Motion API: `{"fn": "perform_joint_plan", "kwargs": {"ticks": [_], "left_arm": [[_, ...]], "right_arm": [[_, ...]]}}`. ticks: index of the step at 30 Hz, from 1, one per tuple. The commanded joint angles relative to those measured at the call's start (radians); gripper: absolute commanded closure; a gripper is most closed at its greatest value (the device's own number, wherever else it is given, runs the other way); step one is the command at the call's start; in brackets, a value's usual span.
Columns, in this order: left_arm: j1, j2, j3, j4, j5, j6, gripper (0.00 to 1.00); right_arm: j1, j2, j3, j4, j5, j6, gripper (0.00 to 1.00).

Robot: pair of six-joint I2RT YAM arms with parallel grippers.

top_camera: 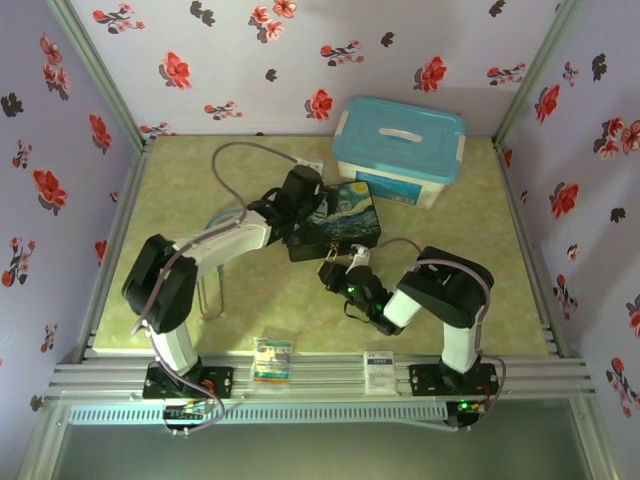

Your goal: Unlock the padlock with the key

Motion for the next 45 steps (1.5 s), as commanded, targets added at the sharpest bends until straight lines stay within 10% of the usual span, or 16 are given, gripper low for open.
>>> {"fn": "perform_joint_plan", "kwargs": {"ticks": [1, 5, 17, 37, 45], "left_arm": [[0.000, 0.056, -0.025, -0.058, 0.014, 0.029, 0.46], [-0.009, 0.068, -0.080, -0.042, 0.007, 0.021, 0.50], [-0.039, 0.106, -0.336, 0.139, -0.061, 0.032, 0.57], [-0.021, 0.064, -0.518, 0.278, -0.120, -0.011, 0.58], [0.005, -0.026, -0.596, 0.306, -0.122, -0.032, 0.57]], "right_arm": [[0.026, 0.019, -0.005, -0.035, 0.132, 0.188, 0.98], [0.038, 0.115, -0.019, 0.209, 0.227, 0.233, 1.00], [0.069, 0.128, 0.025, 0.219, 0.582, 0.386, 1.00], [-0.015, -0.044, -0.063, 0.217, 0.634, 0.204, 1.00], [-0.201, -0.138, -0.146, 0.176, 0.360, 0.093, 1.00]]}}
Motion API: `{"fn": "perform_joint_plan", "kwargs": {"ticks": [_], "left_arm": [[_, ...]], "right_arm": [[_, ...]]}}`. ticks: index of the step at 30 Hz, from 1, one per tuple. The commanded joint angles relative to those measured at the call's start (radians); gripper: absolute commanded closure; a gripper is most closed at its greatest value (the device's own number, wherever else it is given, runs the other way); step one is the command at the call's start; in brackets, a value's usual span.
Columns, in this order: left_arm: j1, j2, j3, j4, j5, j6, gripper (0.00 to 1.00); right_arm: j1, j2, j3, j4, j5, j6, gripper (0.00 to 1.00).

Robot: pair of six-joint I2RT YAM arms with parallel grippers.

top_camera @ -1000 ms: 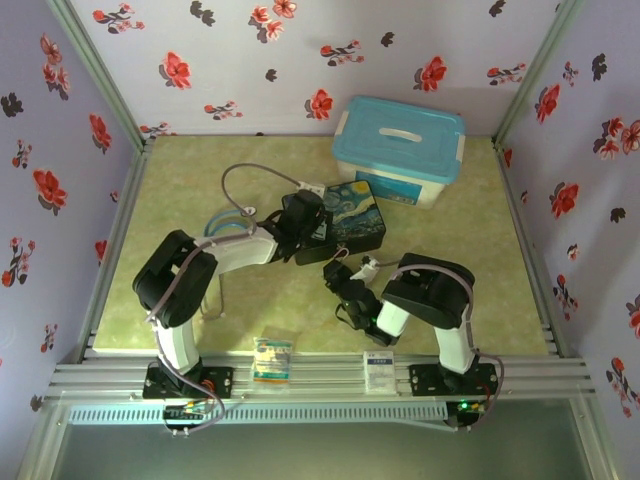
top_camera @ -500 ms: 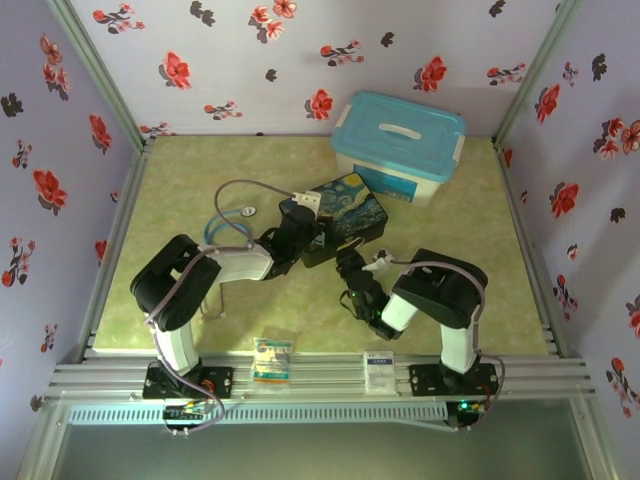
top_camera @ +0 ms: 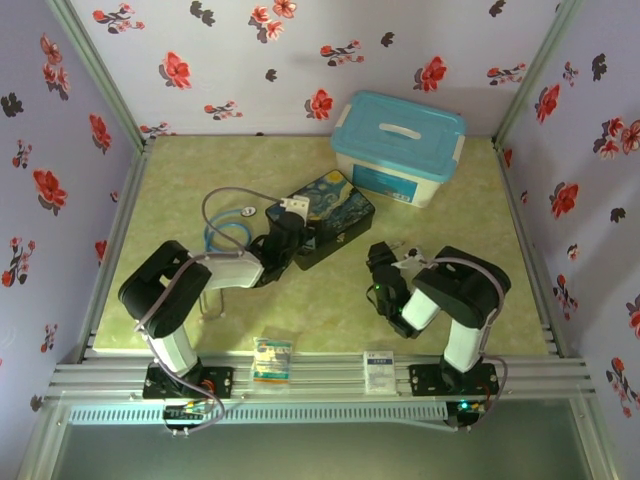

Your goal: Unlock the padlock with the key

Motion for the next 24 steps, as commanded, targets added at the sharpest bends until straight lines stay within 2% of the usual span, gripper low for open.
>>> {"fn": "perform_joint_plan", "kwargs": {"ticks": [1, 3, 4, 6, 8, 11, 14, 17, 20, 23, 24], "left_arm": [[0.035, 0.030, -0.101, -0.285, -0.005, -0.061, 0.57], [0.058, -0.007, -0.108, -0.266, 0.044, -0.045, 0.56], [0.076, -0.024, -0.104, -0.265, 0.073, -0.034, 0.56], [0.112, -0.069, -0.080, -0.281, 0.123, -0.008, 0.55], [0.136, -0.102, -0.041, -0.314, 0.152, 0.024, 0.53], [0.170, -0.122, 0.054, -0.395, 0.172, 0.065, 0.46], [0.215, -0.150, 0.127, -0.445, 0.221, 0.048, 0.36], [0.223, -0.230, 0.144, -0.473, 0.214, -0.004, 0.27], [0.222, -0.328, 0.105, -0.545, 0.154, -0.116, 0.19], [0.222, -0.399, -0.019, -0.546, 0.101, -0.236, 0.13], [0.223, -0.408, -0.068, -0.513, 0.095, -0.258, 0.07]], "right_arm": [[-0.054, -0.085, 0.013, -0.057, -0.215, -0.117, 1.00], [-0.120, -0.171, 0.052, -0.268, -0.467, -0.160, 1.00], [-0.135, -0.218, 0.066, -0.373, -0.538, -0.189, 1.00], [-0.144, -0.348, 0.117, -0.706, -0.626, -0.289, 1.00], [-0.144, -0.447, 0.197, -1.055, -0.650, -0.391, 1.00], [-0.192, -0.493, 0.252, -1.269, -0.850, -0.500, 1.00], [-0.273, -0.445, 0.276, -1.389, -1.052, -0.553, 1.00], [-0.295, -0.444, 0.259, -1.416, -1.095, -0.581, 1.00], [-0.319, -0.454, 0.269, -1.467, -1.115, -0.583, 1.00], [-0.318, -0.459, 0.329, -1.657, -0.997, -0.653, 1.00], [-0.319, -0.466, 0.344, -1.707, -0.956, -0.667, 1.00]]}}
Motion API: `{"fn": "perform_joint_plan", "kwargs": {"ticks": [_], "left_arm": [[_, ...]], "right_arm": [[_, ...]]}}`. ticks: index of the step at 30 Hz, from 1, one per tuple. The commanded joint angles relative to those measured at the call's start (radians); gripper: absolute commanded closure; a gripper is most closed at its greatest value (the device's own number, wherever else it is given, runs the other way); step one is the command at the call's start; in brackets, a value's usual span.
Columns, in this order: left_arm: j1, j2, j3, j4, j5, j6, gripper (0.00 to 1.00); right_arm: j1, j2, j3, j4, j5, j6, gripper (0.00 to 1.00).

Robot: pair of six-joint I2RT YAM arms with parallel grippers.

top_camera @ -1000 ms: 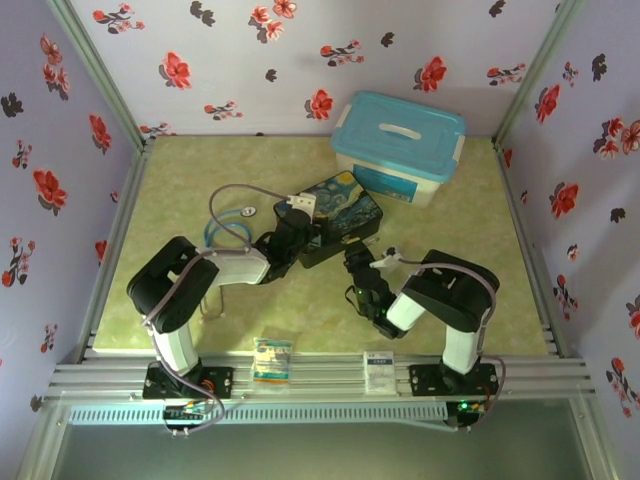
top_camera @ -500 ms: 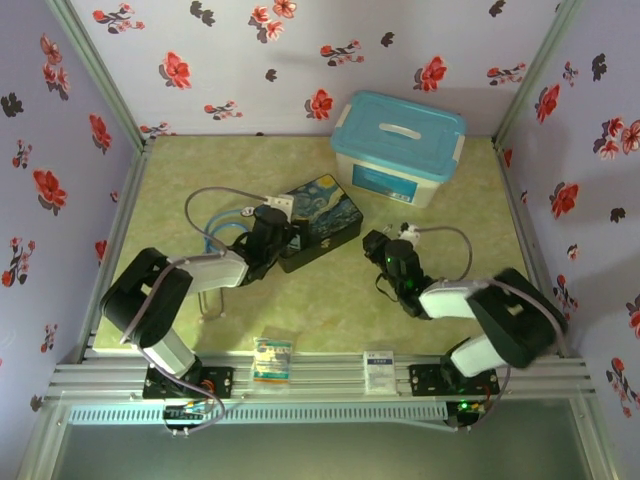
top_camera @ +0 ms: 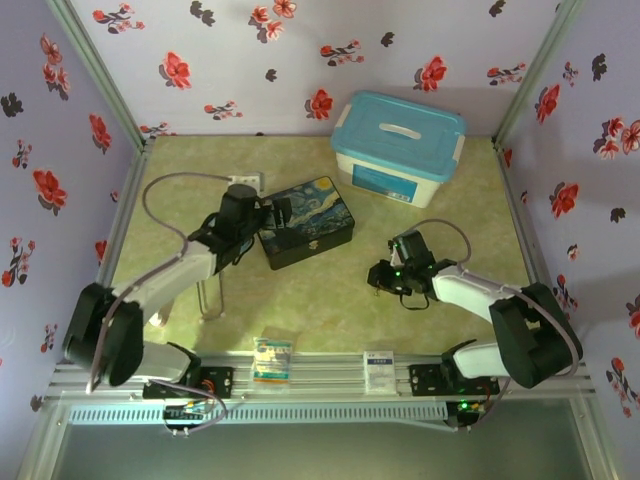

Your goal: Unlock the padlock with the key

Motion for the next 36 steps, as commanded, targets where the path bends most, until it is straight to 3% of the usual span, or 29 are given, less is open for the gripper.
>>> {"fn": "perform_joint_plan", "kwargs": {"ticks": [1, 6, 9, 16, 23, 32, 34, 36], "left_arm": [[-0.001, -0.020, -0.143, -0.016, -0.058, -0.152, 0.05], [0.007, 0.093, -0.162, 0.098, 0.008, -0.147, 0.04], [0.010, 0.160, -0.093, 0.022, -0.012, -0.134, 0.04], [0.065, 0.300, -0.012, 0.002, -0.037, -0.102, 0.06], [0.134, 0.406, 0.113, 0.057, 0.050, -0.021, 0.08], [0.213, 0.385, 0.317, -0.067, 0.078, 0.048, 0.06], [0.216, 0.336, 0.336, -0.074, 0.077, 0.069, 0.04], [0.214, 0.251, 0.333, -0.103, 0.105, 0.069, 0.00]], "right_arm": [[-0.006, -0.020, 0.076, -0.242, 0.094, -0.093, 1.00], [-0.004, 0.059, 0.142, -0.347, 0.204, -0.141, 0.98], [-0.003, 0.088, 0.156, -0.355, 0.224, -0.143, 0.92], [0.024, 0.174, 0.229, -0.436, 0.352, -0.168, 0.62], [0.031, 0.182, 0.224, -0.385, 0.332, -0.151, 0.57], [0.029, 0.009, 0.228, -0.376, 0.441, -0.149, 0.50], [0.020, -0.046, 0.226, -0.358, 0.469, -0.150, 0.44], [0.004, -0.114, 0.218, -0.322, 0.516, -0.156, 0.29]]}}
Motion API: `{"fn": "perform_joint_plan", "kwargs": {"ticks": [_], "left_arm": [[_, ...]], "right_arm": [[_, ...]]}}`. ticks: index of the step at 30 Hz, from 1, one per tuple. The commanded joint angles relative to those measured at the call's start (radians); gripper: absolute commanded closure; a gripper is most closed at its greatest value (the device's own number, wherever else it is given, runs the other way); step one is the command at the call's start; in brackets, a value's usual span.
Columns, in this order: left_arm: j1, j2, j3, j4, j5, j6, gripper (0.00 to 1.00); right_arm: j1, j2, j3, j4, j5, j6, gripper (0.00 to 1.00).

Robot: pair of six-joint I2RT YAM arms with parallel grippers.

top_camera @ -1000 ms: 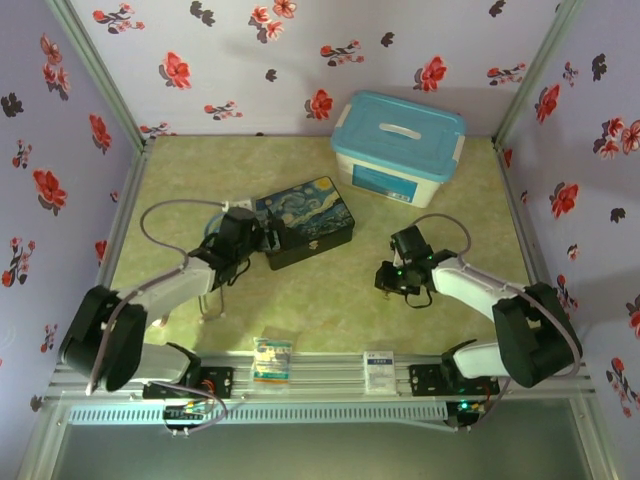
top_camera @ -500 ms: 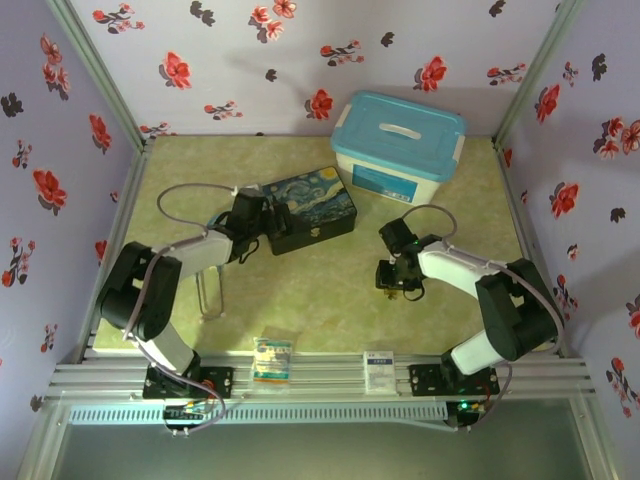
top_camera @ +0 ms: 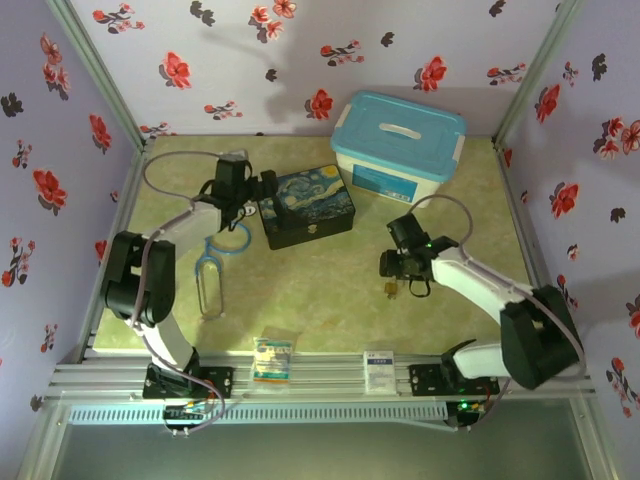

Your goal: Unlock the padlock with the key

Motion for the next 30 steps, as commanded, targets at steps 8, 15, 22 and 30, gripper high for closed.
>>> {"fn": "perform_joint_plan", "kwargs": {"ticks": [8, 15, 22, 30], "left_arm": [[0.003, -0.474, -0.332, -0.076, -0.344, 0.208, 0.00], [0.120, -0.524, -0.562, 0.068, -0.446, 0.241, 0.00], [0.230, -0.426, -0.669, 0.295, -0.337, 0.312, 0.00], [0.276, -0.371, -0.763, 0.638, -0.222, 0.366, 0.00]], "right_arm": [[-0.212, -0.186, -0.053, 0.310, 0.370, -0.245, 0.13], [-0.308, -0.105, -0.324, 0.963, 0.372, -0.533, 0.13], [-0.369, 0.051, -0.431, 1.324, 0.296, -0.453, 0.10], [-0.397, 0.043, -0.403, 1.242, 0.177, -0.390, 0.09]]}}
